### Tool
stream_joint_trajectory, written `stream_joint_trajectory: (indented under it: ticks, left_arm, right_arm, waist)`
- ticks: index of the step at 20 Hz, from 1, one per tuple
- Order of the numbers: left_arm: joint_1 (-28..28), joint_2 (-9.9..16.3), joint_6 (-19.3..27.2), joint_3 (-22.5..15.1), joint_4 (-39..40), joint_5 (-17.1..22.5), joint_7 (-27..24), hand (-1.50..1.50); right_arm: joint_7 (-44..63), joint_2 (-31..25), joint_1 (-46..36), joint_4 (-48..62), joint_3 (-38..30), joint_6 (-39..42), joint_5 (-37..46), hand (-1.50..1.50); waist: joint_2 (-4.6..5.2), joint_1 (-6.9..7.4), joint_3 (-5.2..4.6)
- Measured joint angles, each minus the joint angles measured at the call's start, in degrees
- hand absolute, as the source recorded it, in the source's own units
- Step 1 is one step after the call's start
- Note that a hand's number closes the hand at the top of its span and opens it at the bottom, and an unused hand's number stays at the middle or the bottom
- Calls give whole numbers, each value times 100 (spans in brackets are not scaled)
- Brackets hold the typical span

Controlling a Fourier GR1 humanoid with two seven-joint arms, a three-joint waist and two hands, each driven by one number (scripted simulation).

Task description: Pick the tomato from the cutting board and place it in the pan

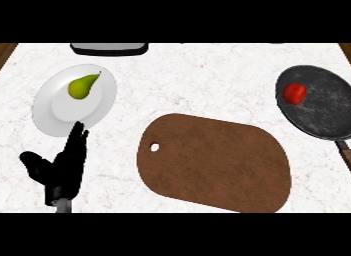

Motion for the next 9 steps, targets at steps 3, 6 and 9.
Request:
stream_joint_trajectory:
  ticks: [3,6,9]
  left_arm:
    - [-43,1,-28,43,67,9,32,0]
    - [-5,-27,-31,53,79,-24,-27,0]
    - [37,-50,-50,81,49,-21,-55,0]
  right_arm:
    - [-24,-45,247,-131,57,61,-64,-150]
    - [29,-116,397,-236,85,112,-155,-150]
    - [64,-117,563,-357,120,103,-254,-150]
  waist:
    - [-18,-38,-6]
    - [-32,-53,-4]
    - [-44,-66,-6]
